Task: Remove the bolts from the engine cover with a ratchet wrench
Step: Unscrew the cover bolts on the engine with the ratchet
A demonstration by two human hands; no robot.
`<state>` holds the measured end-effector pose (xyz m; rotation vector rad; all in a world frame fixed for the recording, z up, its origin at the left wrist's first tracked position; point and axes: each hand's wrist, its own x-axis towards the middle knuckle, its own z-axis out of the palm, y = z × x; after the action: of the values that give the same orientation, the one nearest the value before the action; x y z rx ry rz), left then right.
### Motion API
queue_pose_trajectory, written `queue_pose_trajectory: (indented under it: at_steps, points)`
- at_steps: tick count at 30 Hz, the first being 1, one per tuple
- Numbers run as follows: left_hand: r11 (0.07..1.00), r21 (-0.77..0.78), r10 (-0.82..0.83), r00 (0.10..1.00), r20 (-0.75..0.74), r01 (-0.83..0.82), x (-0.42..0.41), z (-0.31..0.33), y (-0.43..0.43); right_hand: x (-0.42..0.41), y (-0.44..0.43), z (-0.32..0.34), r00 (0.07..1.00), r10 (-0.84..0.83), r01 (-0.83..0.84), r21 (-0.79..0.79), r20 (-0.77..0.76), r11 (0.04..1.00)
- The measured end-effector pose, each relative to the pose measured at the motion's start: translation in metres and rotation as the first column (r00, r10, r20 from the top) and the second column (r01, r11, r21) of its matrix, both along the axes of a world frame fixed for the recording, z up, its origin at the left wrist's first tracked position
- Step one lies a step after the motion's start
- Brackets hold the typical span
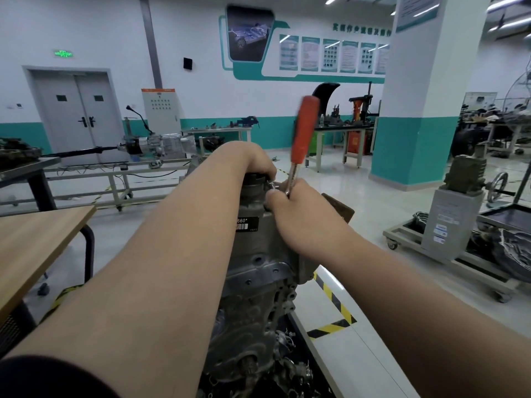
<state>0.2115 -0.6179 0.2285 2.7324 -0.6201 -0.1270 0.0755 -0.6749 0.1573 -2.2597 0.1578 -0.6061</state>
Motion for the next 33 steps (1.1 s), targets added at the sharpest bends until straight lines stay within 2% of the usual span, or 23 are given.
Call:
queue_pose_trajectory:
  at_steps: [2, 4, 6, 8, 10, 11, 13, 15, 19, 26, 28, 30, 33]
  points:
    - [1.000, 0.010, 0.019, 0.999, 0.037, -0.019, 0.005, 0.000, 0.002, 0.000, 0.002, -0.001, 0.998, 0.039, -0.051, 0.358, 0.040, 0.932]
    - [1.000, 0.012, 0.023, 0.999, 0.036, -0.023, 0.008, -0.001, 0.002, -0.003, 0.007, -0.004, 0.994, 0.084, -0.106, 0.703, 0.066, 0.703]
    - [1.000, 0.005, 0.026, 0.999, 0.036, -0.026, 0.012, -0.001, 0.002, -0.004, 0.015, -0.006, 0.984, 0.125, -0.170, 0.888, 0.128, 0.428]
    - [1.000, 0.013, 0.024, 0.997, 0.069, -0.025, 0.011, -0.002, 0.002, -0.005, 0.021, -0.008, 0.961, 0.139, -0.255, 0.959, 0.238, 0.121]
    - [1.000, 0.009, 0.024, 0.997, 0.075, -0.025, 0.012, -0.002, 0.002, -0.006, 0.025, -0.008, 0.937, 0.106, -0.312, 0.934, 0.332, -0.175]
    - [1.000, 0.006, 0.024, 0.997, 0.066, -0.025, 0.012, -0.002, 0.002, -0.007, 0.026, -0.008, 0.930, 0.081, -0.324, 0.902, 0.360, -0.284]
    - [1.000, 0.004, 0.026, 0.998, 0.061, -0.027, 0.013, -0.002, 0.002, -0.008, 0.030, -0.009, 0.922, 0.048, -0.332, 0.849, 0.383, -0.411]
    - [1.000, 0.008, 0.028, 0.997, 0.067, -0.029, 0.014, -0.001, 0.001, -0.007, 0.033, -0.011, 0.921, 0.038, -0.329, 0.825, 0.389, -0.459]
    - [0.999, 0.044, 0.021, 0.997, 0.072, -0.024, 0.012, 0.000, -0.001, -0.007, 0.033, -0.015, 0.925, 0.028, -0.321, 0.819, 0.379, -0.475]
    - [0.994, 0.102, 0.024, 0.999, 0.047, -0.029, 0.014, 0.003, -0.003, -0.008, 0.031, -0.010, 0.949, 0.106, -0.270, 0.940, 0.297, -0.209]
    - [0.993, 0.116, 0.021, 0.999, 0.034, -0.025, 0.013, 0.004, -0.004, -0.008, 0.030, -0.006, 0.960, 0.132, -0.239, 0.968, 0.248, -0.078]
    - [0.992, 0.124, 0.020, 1.000, 0.024, -0.023, 0.013, 0.005, -0.004, -0.009, 0.028, -0.004, 0.972, 0.154, -0.195, 0.975, 0.177, 0.107]
    - [0.989, 0.147, 0.017, 0.999, 0.030, -0.021, 0.010, 0.006, -0.004, -0.011, 0.022, -0.001, 0.981, 0.174, -0.153, 0.906, 0.090, 0.394]
